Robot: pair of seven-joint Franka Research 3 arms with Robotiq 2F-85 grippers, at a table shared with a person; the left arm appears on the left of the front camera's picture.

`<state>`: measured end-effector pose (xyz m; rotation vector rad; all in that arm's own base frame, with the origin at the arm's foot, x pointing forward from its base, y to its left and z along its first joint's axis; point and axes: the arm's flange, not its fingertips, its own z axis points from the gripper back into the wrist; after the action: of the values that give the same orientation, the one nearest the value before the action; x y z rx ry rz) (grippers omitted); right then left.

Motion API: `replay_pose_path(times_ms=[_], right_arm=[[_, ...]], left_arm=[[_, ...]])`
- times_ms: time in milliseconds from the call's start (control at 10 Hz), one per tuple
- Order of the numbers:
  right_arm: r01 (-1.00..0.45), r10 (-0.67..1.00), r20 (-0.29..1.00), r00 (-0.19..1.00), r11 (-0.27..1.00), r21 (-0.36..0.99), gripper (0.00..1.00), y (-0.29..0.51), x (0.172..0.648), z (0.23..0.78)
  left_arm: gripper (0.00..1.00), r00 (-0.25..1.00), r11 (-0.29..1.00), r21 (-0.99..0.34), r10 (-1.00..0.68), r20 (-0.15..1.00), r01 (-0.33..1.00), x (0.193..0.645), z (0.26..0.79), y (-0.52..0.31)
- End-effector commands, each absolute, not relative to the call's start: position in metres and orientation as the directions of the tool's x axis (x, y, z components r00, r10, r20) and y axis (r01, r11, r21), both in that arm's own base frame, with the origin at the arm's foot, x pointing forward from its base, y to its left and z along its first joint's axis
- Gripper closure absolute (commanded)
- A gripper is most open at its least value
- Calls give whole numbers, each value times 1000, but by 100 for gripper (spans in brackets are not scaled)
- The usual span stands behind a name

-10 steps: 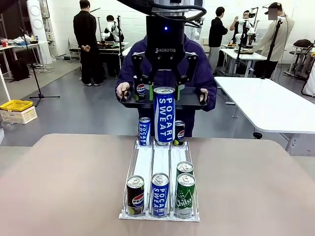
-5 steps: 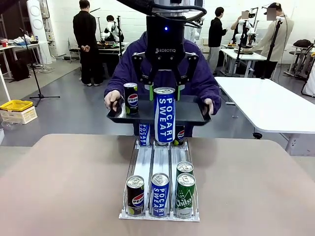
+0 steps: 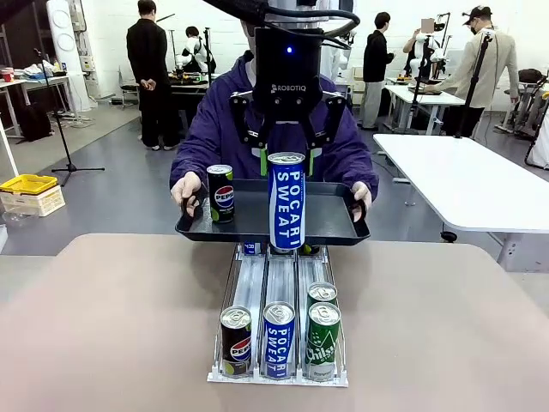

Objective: Retrieve and hand over the desired beverage to the person.
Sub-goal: Place the picked can on the Handle tray extended by the person.

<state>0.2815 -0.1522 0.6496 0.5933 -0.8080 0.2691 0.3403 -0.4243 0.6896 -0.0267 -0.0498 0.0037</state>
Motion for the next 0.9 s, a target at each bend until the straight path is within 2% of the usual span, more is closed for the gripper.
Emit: replay_pose_path(times_ms=[0,100,200,400,600,800], right_arm=[[-465,-1,753,658,787,406,0,-152,283,648],[-465,-1,753,658,787,406,0,-152,283,648],[-465,-1,753,658,787,406,0,-152,283,648],[-465,-1,753,658,787,406,0,-152,283,648],[-465,-1,753,658,787,406,0,-152,283,648],[-465,-1,753,658,787,406,0,-152,283,648]], left_arm=[[100,998,1000,-24,9,57,-8,334,691,-420],[100,998,1000,-24,9,57,-8,334,691,-420],[42,999,1000,-27,4,50,-3,340,690,-424],[42,997,999,-47,-18,80,21,377,710,-433],[42,994,995,-95,17,109,-7,419,731,-441],[42,981,995,-71,85,177,-74,467,725,-449]])
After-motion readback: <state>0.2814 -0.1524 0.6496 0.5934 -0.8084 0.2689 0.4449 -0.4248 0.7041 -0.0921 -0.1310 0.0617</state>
